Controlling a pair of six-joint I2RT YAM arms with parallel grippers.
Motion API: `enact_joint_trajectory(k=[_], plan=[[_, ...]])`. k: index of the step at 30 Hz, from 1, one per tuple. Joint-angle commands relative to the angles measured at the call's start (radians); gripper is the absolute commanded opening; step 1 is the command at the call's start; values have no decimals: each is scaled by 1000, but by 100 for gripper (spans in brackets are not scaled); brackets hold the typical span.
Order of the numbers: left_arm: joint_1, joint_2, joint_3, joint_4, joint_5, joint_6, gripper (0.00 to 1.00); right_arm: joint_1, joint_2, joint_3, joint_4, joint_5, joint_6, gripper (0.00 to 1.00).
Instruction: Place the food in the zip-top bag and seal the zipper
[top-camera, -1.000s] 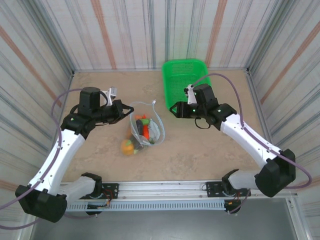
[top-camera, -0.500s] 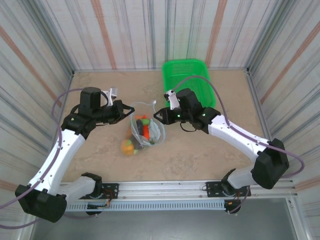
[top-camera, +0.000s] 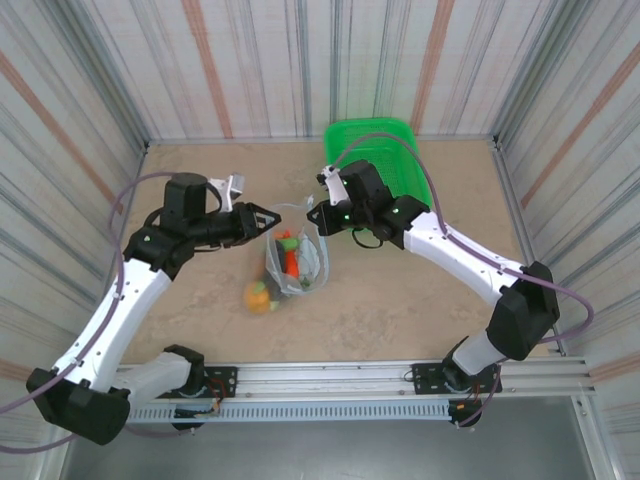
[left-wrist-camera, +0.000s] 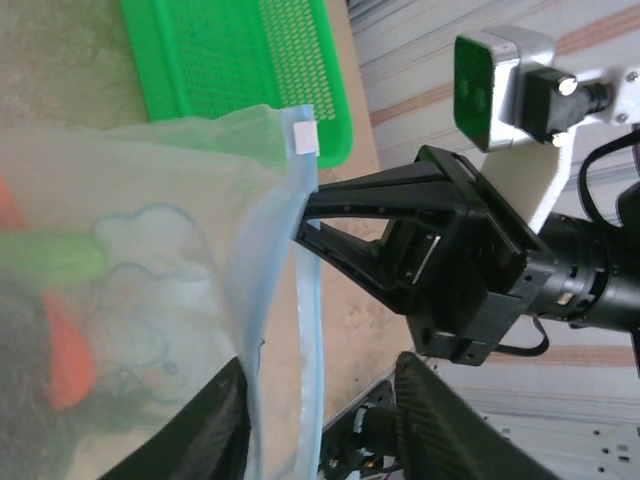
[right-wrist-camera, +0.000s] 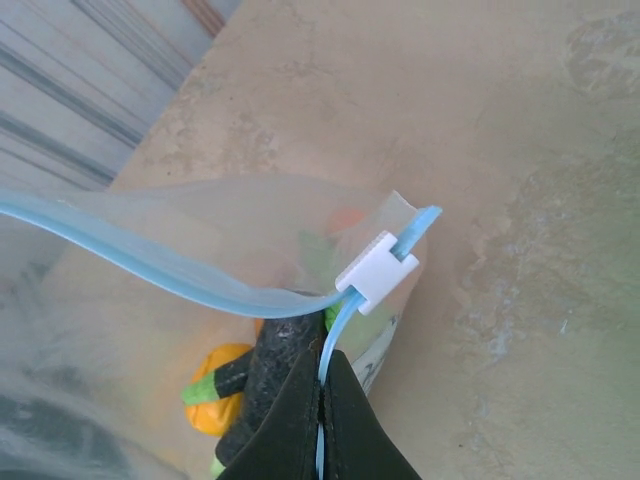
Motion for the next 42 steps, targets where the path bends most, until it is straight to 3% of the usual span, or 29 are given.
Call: enact_joint_trajectory(k=[1, 4, 11, 15, 17, 19, 21, 24, 27, 30, 35, 37, 42], plan=[[-2, -37, 101, -30, -31, 82, 56, -24, 1, 121, -59, -32, -75, 0], [-2, -75, 157, -76, -119, 134, 64, -55, 23, 199, -91, -128, -117, 0], [-2, -136, 171, -84, -345, 181, 64, -63, 50, 294, -114, -310, -447, 0], [-2, -123, 136, -77, -466, 243, 62, -68, 81, 389, -244, -377, -645, 0], [-9, -115, 98, -26, -453, 298, 64, -62, 92, 417, -309, -395, -745, 0], [-63, -105, 46, 55, -434, 383, 81, -54, 99, 428, -356, -359, -825, 0], [-127, -98, 6, 115, -437, 498, 82, -43, 104, 428, -408, -335, -928, 0], [-234, -100, -43, 168, -548, 672, 85, -24, 107, 430, -498, -324, -1081, 0], [-262, -113, -87, 223, -548, 782, 90, -25, 117, 436, -557, -352, -1169, 0], [-262, -123, -118, 251, -462, 900, 77, -20, 142, 460, -624, -350, -1251, 0], [-260, -148, -187, 352, -472, 1071, 63, -4, 125, 408, -609, -338, -1326, 0], [-260, -149, -207, 377, -429, 1142, 60, 2, 107, 378, -576, -342, -1336, 0], [-253, -107, -187, 332, -274, 1185, 49, -6, 76, 367, -533, -397, -1323, 0]])
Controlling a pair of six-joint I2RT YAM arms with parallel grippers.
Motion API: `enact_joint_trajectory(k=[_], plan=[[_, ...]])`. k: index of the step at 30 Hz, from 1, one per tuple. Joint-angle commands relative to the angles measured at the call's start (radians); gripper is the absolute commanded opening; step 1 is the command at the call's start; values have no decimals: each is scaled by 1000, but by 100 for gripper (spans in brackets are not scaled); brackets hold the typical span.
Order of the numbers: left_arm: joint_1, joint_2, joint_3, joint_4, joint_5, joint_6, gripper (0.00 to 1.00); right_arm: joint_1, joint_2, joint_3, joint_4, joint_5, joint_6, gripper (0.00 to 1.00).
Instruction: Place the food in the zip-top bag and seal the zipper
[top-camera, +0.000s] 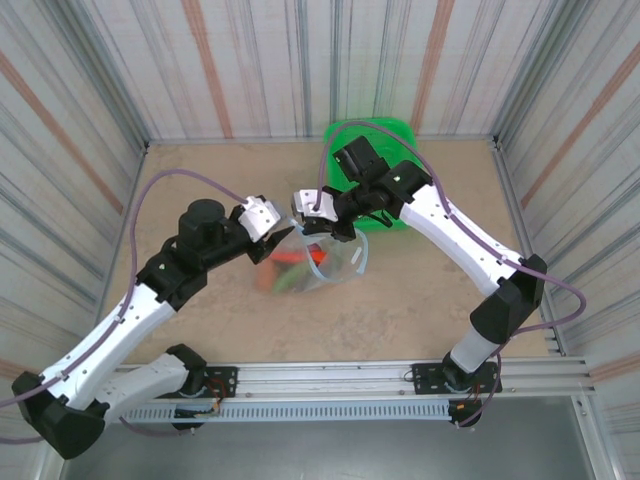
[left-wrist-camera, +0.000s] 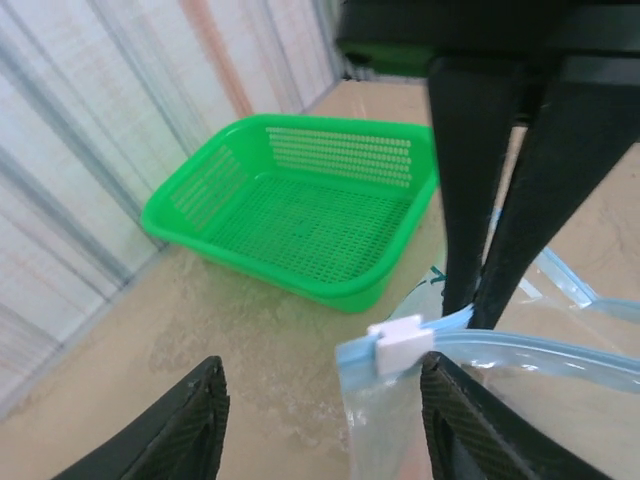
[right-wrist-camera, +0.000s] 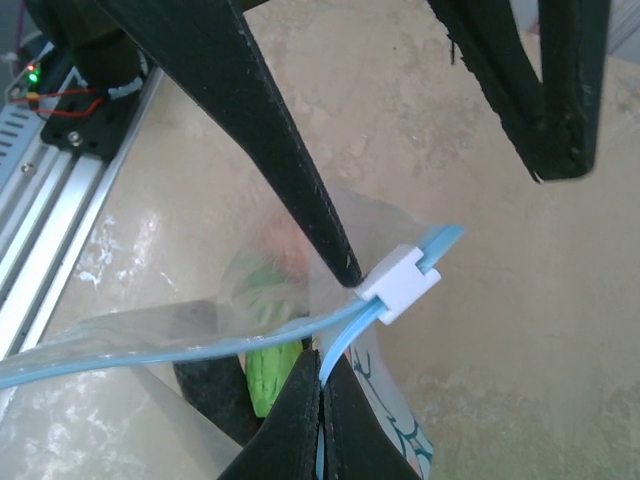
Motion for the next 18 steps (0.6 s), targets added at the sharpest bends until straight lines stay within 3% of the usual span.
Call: enact_joint_trajectory(k=[1, 6, 10, 18], plan=[[14, 9, 4, 34, 148, 68, 47, 0, -48, -2, 14, -57, -33, 0], [75, -11, -38, 165, 271, -75, 38, -10, -69, -19, 28, -74, -20, 0], [83, -10, -57, 170, 320, -84, 31, -20, -98, -63, 72, -85, 4, 0], [83, -28, -133, 236, 313, -120, 40, -46, -142, -114, 129, -147, 42, 0]])
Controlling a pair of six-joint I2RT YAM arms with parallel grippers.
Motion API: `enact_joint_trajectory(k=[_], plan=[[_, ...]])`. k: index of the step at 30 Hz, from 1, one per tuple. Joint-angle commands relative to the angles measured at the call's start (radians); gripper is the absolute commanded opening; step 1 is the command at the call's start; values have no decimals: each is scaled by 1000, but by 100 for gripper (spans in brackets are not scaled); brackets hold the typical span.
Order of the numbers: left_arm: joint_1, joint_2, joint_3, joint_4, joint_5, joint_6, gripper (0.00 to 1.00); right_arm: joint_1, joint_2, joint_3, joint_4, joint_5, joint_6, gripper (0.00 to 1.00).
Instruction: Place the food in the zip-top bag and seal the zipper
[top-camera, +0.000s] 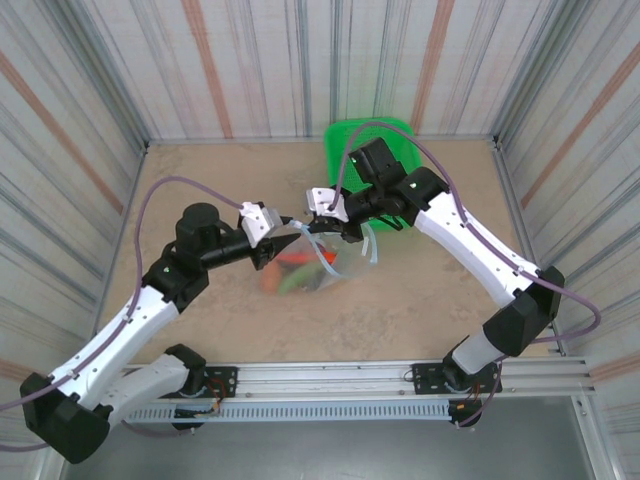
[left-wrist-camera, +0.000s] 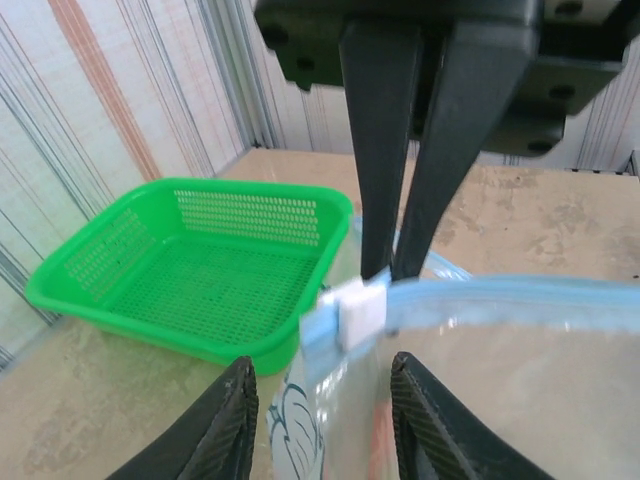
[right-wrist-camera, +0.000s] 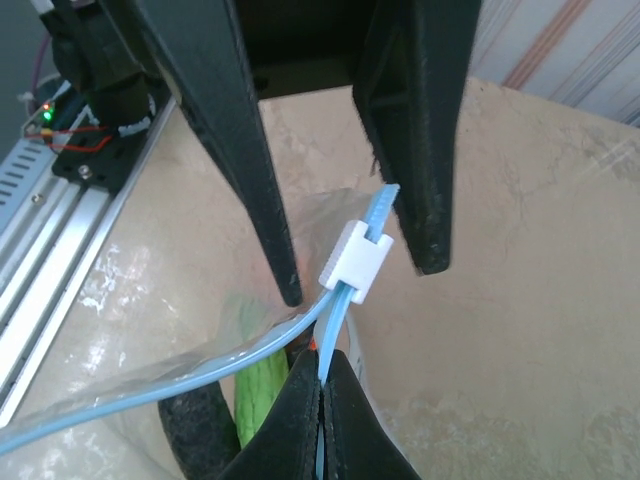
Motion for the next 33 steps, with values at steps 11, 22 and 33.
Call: enact_joint_trajectory(k=[11, 22, 33], plan=[[10, 9, -9, 94, 122, -50, 17, -3, -41, -35, 39, -37, 42, 0], [8, -15, -29, 90, 106, -32, 0, -5, -64, -47, 100, 12, 75, 6], [6, -21, -50, 117, 98, -27, 0, 36, -111, 13, 36, 3, 148, 32]])
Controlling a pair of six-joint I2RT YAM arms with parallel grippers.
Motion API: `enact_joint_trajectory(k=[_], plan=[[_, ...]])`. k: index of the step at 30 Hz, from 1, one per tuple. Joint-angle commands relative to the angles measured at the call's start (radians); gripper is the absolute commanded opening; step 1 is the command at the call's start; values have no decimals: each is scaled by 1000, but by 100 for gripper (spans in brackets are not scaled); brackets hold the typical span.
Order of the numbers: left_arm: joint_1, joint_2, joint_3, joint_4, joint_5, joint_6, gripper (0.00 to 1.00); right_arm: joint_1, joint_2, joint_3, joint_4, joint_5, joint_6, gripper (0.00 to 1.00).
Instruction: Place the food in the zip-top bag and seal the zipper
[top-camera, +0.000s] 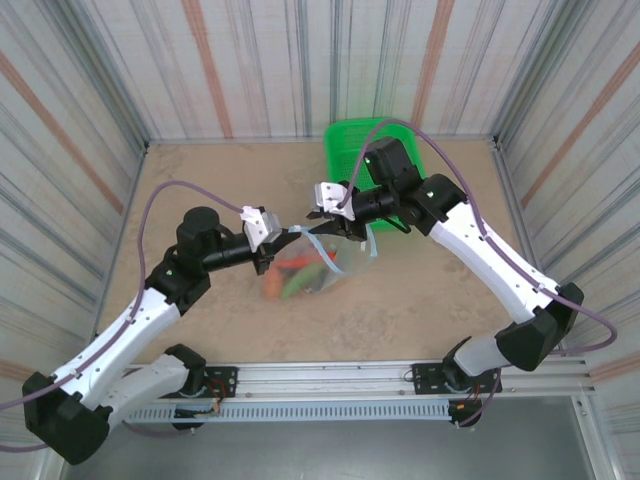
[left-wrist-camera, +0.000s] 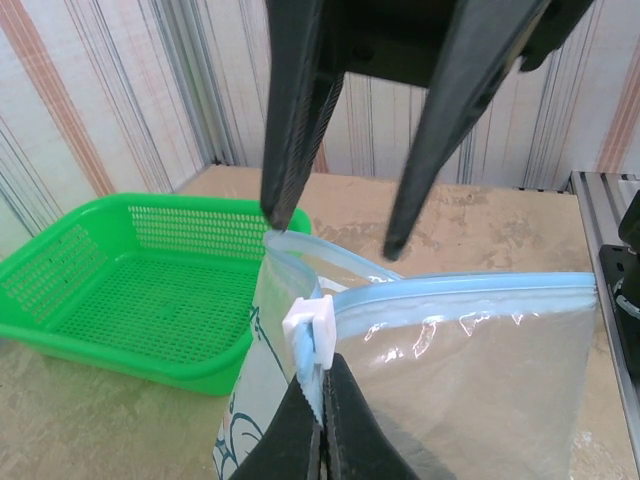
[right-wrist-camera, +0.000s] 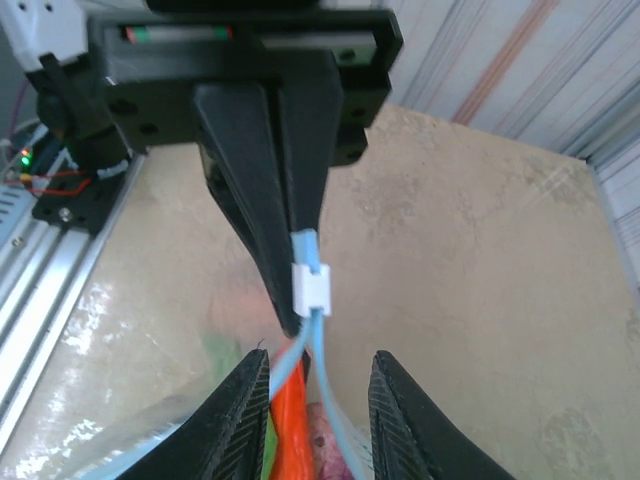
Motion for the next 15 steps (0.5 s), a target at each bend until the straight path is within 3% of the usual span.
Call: enact_joint_trajectory(k=[1, 6, 12, 15], plan=[[5, -13, -10, 47, 3, 13, 0, 22, -9, 47, -48, -24, 52, 32], [3, -15, -19, 61, 12, 7, 0, 51, 10, 14, 36, 1, 96, 43], [-3, -32, -32, 63, 9, 20, 0, 54, 54, 19, 67, 6, 123, 45], [-5, -37, -36, 63, 5, 25, 0, 54, 78, 41, 30, -3, 120, 41]])
